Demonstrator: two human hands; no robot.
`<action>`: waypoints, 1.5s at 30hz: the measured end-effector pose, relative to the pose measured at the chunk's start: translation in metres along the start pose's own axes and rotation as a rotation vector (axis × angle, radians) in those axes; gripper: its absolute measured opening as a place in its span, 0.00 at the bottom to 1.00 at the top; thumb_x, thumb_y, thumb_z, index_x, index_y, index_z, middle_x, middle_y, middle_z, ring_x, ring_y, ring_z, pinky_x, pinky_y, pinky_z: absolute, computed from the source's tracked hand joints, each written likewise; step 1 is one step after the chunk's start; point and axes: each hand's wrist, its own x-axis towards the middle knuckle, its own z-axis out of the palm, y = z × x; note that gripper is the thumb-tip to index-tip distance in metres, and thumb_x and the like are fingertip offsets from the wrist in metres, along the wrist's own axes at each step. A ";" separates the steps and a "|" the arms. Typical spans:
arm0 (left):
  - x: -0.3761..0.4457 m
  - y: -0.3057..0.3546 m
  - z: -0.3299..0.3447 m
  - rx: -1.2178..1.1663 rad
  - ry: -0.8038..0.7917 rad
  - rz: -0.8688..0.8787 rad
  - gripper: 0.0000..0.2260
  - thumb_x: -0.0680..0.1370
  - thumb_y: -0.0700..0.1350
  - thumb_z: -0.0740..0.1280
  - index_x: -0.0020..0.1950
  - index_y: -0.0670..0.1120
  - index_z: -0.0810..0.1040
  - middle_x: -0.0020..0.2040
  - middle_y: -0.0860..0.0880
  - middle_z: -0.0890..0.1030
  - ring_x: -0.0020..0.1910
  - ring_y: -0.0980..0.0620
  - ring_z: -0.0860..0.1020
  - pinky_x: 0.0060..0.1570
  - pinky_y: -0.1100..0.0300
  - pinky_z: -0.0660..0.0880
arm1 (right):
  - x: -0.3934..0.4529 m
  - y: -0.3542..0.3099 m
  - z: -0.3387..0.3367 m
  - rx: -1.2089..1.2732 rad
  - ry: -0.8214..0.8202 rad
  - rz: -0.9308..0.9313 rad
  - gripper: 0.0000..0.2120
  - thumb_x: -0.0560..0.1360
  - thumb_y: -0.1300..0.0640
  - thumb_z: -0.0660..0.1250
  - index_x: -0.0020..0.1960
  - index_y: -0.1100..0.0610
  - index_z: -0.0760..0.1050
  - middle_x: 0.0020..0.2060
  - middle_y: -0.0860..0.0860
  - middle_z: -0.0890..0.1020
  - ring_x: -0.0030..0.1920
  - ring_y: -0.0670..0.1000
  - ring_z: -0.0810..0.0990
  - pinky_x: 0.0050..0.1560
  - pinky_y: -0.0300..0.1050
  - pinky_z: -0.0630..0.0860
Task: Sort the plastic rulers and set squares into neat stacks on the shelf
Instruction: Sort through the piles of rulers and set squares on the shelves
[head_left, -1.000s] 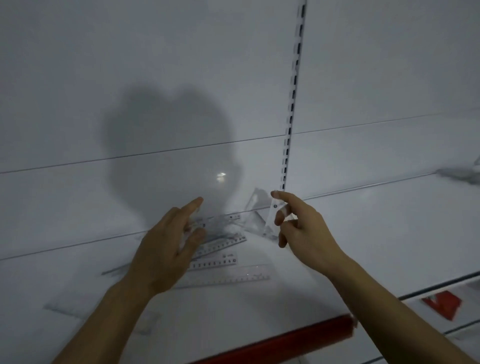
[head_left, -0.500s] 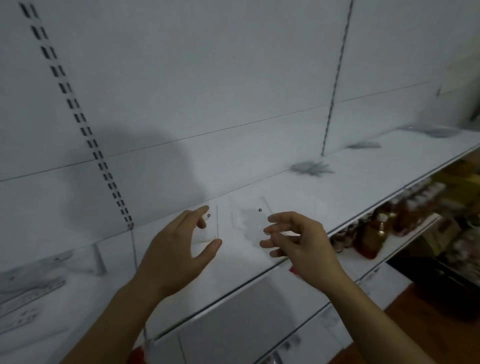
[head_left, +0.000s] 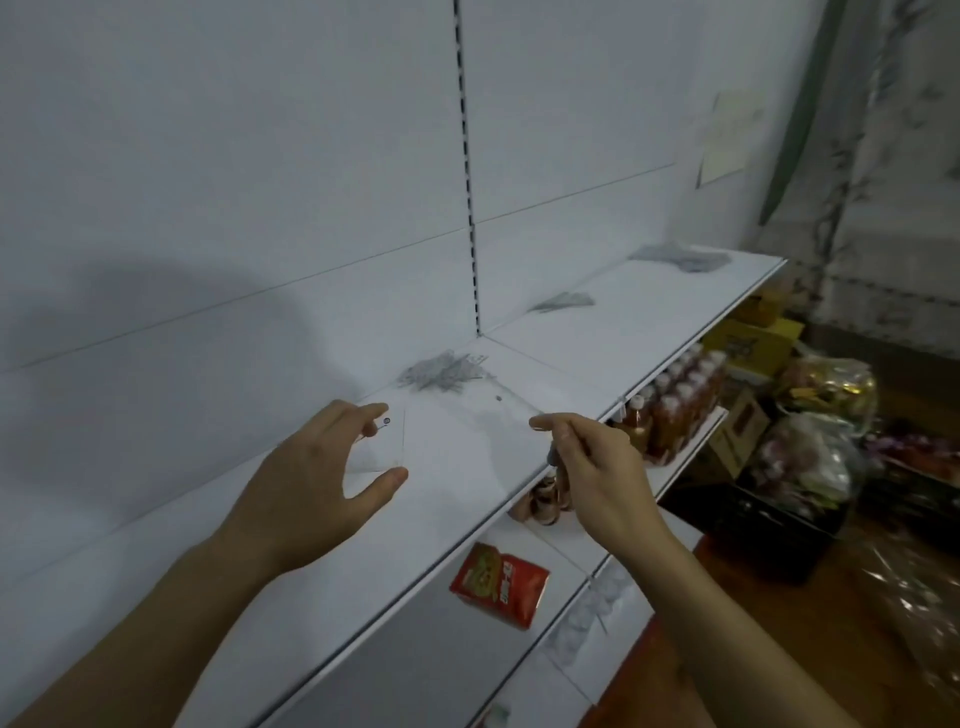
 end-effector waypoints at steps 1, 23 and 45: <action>0.010 -0.004 0.002 0.015 0.002 0.004 0.28 0.74 0.65 0.67 0.70 0.52 0.71 0.55 0.63 0.72 0.52 0.71 0.73 0.46 0.63 0.74 | 0.011 0.004 0.001 -0.015 -0.013 -0.001 0.13 0.85 0.57 0.58 0.59 0.51 0.81 0.37 0.49 0.81 0.31 0.47 0.76 0.31 0.46 0.73; 0.147 -0.071 0.057 -0.106 0.040 -0.074 0.15 0.71 0.60 0.71 0.53 0.56 0.74 0.43 0.62 0.75 0.44 0.57 0.77 0.40 0.70 0.71 | 0.233 0.059 0.060 -0.572 -0.405 -0.410 0.22 0.84 0.51 0.60 0.77 0.47 0.65 0.73 0.45 0.72 0.77 0.52 0.63 0.74 0.56 0.65; 0.427 0.050 0.299 -0.034 0.016 -0.092 0.07 0.75 0.41 0.73 0.52 0.49 0.79 0.50 0.53 0.80 0.49 0.50 0.78 0.48 0.58 0.73 | 0.408 0.204 -0.195 -0.484 -0.335 -0.294 0.17 0.81 0.54 0.65 0.68 0.45 0.72 0.65 0.40 0.73 0.67 0.43 0.70 0.63 0.26 0.59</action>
